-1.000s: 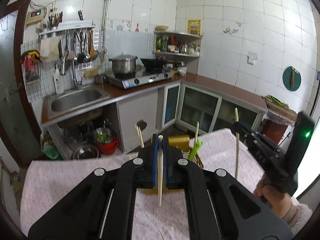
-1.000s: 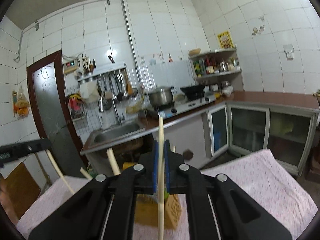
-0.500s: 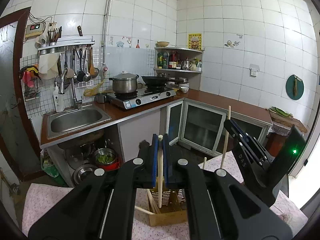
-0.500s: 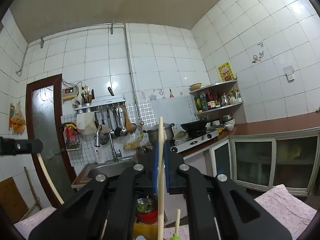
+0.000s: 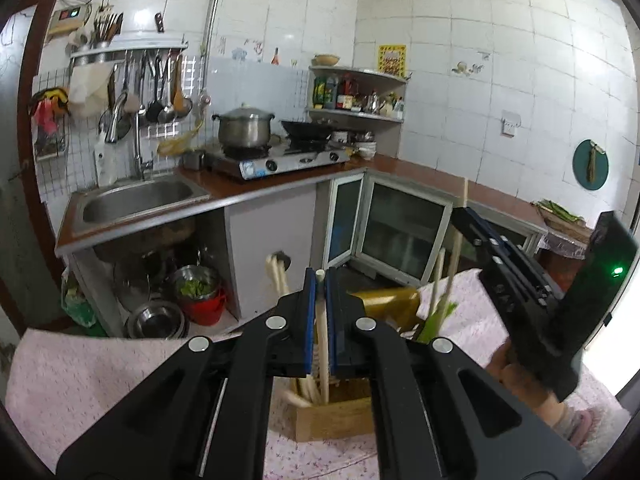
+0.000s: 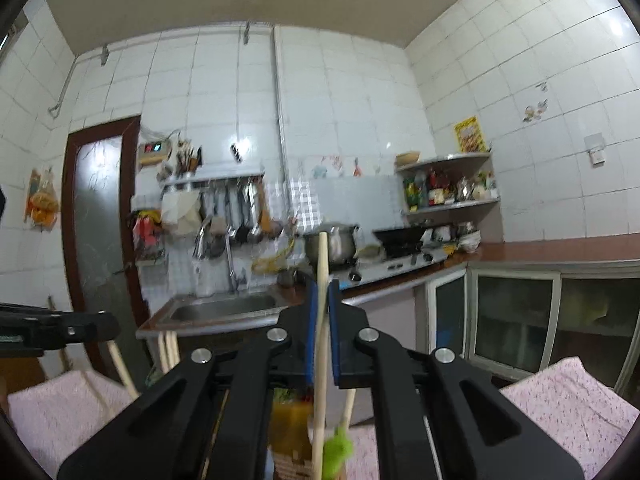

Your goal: Organize utensils

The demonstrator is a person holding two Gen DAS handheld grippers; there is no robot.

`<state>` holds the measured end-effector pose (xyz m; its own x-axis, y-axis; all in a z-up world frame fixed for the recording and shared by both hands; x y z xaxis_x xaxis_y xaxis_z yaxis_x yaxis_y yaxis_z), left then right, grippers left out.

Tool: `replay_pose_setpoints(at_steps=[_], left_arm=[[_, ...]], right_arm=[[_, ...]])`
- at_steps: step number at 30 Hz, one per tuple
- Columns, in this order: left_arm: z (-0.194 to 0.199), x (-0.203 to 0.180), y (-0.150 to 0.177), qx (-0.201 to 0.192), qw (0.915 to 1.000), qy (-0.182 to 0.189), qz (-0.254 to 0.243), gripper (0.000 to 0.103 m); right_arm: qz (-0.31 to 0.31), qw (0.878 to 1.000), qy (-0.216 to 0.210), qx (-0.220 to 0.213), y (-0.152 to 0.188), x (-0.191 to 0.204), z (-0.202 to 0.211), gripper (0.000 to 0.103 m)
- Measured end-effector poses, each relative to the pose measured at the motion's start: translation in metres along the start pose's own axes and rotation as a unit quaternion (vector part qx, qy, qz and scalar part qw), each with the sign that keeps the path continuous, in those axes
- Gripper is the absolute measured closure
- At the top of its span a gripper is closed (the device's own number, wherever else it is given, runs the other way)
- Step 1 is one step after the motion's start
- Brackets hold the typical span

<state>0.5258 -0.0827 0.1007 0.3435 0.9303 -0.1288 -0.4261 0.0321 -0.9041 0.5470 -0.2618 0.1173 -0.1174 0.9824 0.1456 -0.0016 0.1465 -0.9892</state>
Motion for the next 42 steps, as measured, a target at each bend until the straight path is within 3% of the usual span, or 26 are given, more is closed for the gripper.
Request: replay_pose_setpoints(at_steps=[3,8,9,11,12,13,14,18,23,28,33,39,42], left_arm=[[-0.006,0.005,0.017,0.017,0.9997,0.006,0.019,0.099],[-0.003,0.009,0.032,0.027,0.9994,-0.014,0.016,0.095],[0.000,0.009,0.035,0.032,0.9991,-0.016,0.021,0.091],[0.008,0.007,0.038,0.034,0.9989,-0.012,0.030,0.063],[0.016,0.006,0.038,0.030,0.9990,-0.014,0.029,0.058],[0.023,0.004,0.038,0.026,0.9992,-0.018,0.025,0.052],[0.031,0.004,0.038,0.022,0.9992,-0.024,0.021,0.045],[0.072,0.006,0.044,0.012,0.9990,-0.036,0.025,0.026],[0.122,0.008,0.073,0.001,0.9982,-0.048,0.035,0.005],[0.179,-0.006,0.106,-0.031,0.9960,-0.083,0.016,0.005],[0.227,-0.023,0.151,-0.056,0.9906,-0.124,-0.011,0.005],[0.247,-0.025,0.193,-0.072,0.9871,-0.143,0.004,0.005],[0.249,-0.025,0.212,-0.083,0.9833,-0.162,-0.008,0.005]], right_arm=[[0.023,0.999,-0.006,0.030,0.018,0.003,0.007,0.097],[0.030,0.997,-0.006,0.064,0.035,0.000,0.029,0.097],[0.029,0.997,-0.005,0.072,0.038,-0.001,0.032,0.096],[0.025,0.994,-0.006,0.104,0.043,-0.003,0.040,0.093],[0.024,0.994,-0.005,0.109,0.042,-0.004,0.045,0.086],[0.025,0.994,0.002,0.110,0.040,-0.007,0.053,0.059],[0.026,0.994,0.007,0.108,0.037,-0.009,0.062,0.042],[0.032,0.992,0.027,0.123,0.034,-0.015,0.096,0.040],[0.040,0.989,0.043,0.139,0.040,-0.016,0.152,0.016],[0.049,0.987,0.075,0.130,0.047,-0.012,0.223,0.004],[0.043,0.986,0.084,0.137,0.069,-0.011,0.283,0.004],[0.032,0.986,0.075,0.145,0.105,-0.007,0.324,0.004],[0.042,0.988,0.077,0.129,0.113,-0.002,0.334,0.004]])
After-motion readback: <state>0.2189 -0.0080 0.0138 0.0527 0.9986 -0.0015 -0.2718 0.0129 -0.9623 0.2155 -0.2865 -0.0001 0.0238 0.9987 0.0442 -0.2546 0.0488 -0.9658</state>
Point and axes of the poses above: each gripper's, at about its wrist camera, not at the fingertips, and z roughly against the way its jaws point, x to its left, y to its underside, the point moved 10 cm from there along -z, roughly the way its jaws point, and after that the axes turned 5 degrees about y, right-handed, at the moved point
